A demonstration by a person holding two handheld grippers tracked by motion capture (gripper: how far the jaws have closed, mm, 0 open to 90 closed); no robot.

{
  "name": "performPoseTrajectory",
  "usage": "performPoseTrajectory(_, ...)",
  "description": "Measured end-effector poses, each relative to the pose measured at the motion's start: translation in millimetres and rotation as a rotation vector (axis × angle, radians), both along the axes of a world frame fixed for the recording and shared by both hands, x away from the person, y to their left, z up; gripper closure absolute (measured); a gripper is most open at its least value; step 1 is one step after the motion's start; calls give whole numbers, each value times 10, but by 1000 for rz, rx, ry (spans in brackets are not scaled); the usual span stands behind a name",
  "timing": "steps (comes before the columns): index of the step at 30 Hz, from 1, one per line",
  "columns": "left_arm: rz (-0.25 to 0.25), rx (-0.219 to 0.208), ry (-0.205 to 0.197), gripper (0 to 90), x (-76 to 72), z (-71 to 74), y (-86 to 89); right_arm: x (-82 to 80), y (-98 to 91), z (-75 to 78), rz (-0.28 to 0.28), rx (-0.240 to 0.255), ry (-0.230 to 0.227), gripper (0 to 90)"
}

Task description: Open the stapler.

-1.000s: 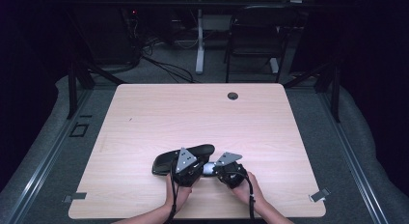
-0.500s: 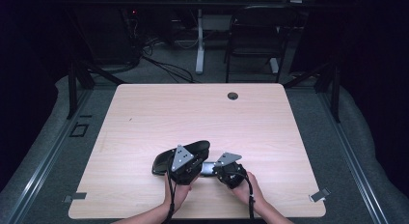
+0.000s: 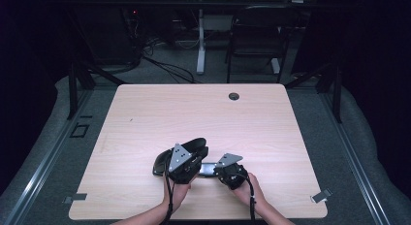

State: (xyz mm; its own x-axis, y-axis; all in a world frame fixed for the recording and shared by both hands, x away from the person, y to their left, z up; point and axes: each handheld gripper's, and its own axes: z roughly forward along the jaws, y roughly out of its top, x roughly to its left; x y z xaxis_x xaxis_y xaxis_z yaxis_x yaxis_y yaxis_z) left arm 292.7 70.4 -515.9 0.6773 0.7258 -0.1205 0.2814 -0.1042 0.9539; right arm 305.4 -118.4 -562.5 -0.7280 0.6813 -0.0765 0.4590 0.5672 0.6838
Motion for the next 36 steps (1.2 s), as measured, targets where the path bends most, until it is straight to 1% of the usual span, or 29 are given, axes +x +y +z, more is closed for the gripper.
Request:
performPoseTrajectory(2,5,2,-4,899,-3,9,4,0,1,-2,0,4,1,900)
performPoseTrajectory(4,23,8,-15,899,-15,21,5,-2,1,0,-1,2,3,900)
performPoseTrajectory(6,30,4,-13,899,-17,38,14,-2,2,-1,-1,3,0,900)
performPoseTrajectory(8,36,2,-21,899,-18,54,31,-2,3,-2,-2,3,-1,900)
performPoseTrajectory(9,36,2,-22,899,-14,62,40,-3,-1,4,3,-8,0,900)
performPoseTrajectory(23,49,-12,-27,900,-15,131,115,-7,5,5,1,-10,-1,900)
performPoseTrajectory(24,51,-15,-27,899,-16,137,122,-6,3,9,5,-18,-1,900)
performPoseTrajectory(29,51,-25,-21,899,-13,169,161,-8,8,9,5,-22,-5,900)
performPoseTrajectory(30,51,-26,-20,899,-12,177,171,-8,-3,21,18,-43,5,900)
performPoseTrajectory(31,52,-28,-19,899,-11,183,178,-8,-5,23,21,-48,6,900)
performPoseTrajectory(32,53,-30,-19,899,-11,190,188,-9,12,5,2,-15,-7,900)
performPoseTrajectory(36,55,-32,-20,899,-8,212,217,-9,11,6,3,-15,-7,900)
